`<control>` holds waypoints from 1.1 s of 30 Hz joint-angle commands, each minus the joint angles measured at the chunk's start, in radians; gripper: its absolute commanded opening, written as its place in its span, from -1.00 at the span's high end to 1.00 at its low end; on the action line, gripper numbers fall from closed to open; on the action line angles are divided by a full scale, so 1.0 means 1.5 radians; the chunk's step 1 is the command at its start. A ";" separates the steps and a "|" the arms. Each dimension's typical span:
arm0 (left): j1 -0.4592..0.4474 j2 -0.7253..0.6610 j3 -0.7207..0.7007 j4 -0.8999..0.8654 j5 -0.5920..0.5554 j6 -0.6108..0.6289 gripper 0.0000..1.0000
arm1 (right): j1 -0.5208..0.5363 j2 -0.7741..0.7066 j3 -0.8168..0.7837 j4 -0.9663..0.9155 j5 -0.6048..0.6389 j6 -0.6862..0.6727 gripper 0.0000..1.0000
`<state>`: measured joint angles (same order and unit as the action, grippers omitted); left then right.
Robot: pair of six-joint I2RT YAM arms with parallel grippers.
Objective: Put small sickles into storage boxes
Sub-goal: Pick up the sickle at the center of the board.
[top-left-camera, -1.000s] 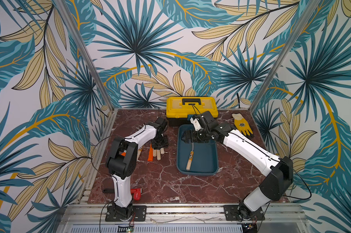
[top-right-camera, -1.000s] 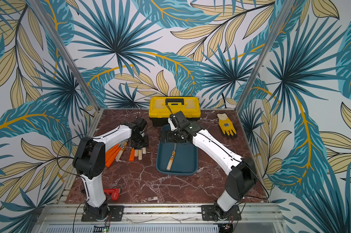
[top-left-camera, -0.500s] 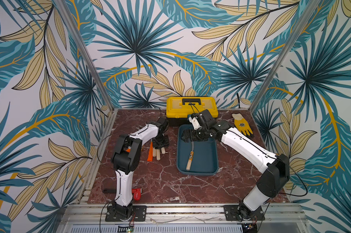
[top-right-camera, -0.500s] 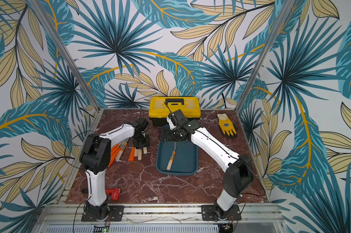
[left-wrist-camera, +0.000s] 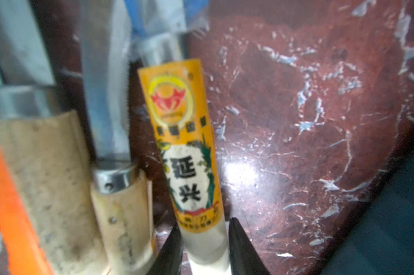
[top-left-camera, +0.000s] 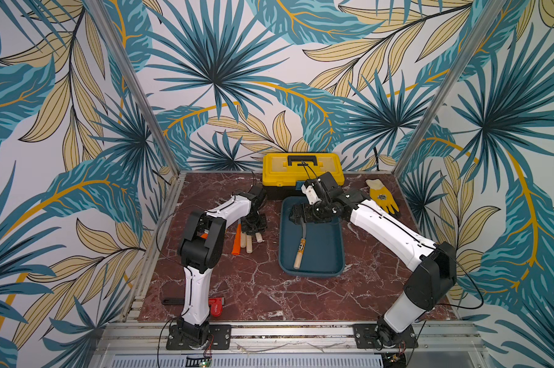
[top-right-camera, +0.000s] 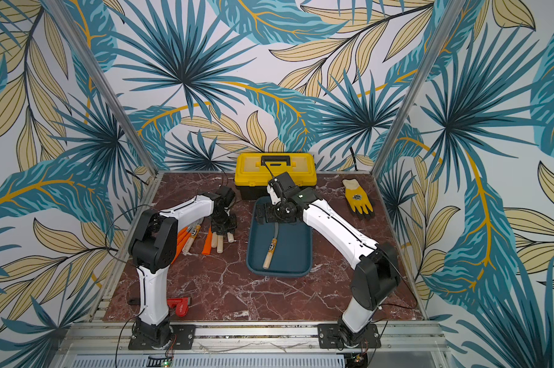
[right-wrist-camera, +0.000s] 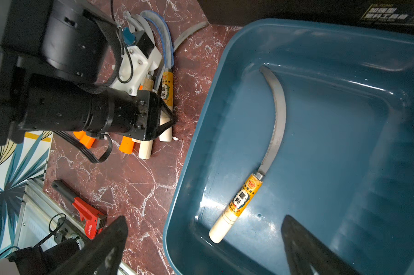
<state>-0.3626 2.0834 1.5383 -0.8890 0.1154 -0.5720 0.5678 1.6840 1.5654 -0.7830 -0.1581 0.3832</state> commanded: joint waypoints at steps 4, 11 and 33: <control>0.002 0.033 0.003 0.001 -0.006 0.003 0.54 | -0.005 0.003 -0.008 -0.015 -0.001 -0.016 -0.99; 0.002 0.032 0.006 0.001 -0.012 -0.005 0.85 | -0.010 -0.011 -0.018 -0.019 -0.001 -0.016 -0.99; -0.009 -0.106 -0.037 0.000 -0.008 -0.027 1.00 | -0.010 -0.091 -0.087 -0.002 -0.002 0.035 -0.99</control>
<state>-0.3687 1.9923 1.4967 -0.8898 0.1150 -0.6010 0.5549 1.5810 1.4639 -0.7906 -0.1581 0.4061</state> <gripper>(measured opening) 0.261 0.994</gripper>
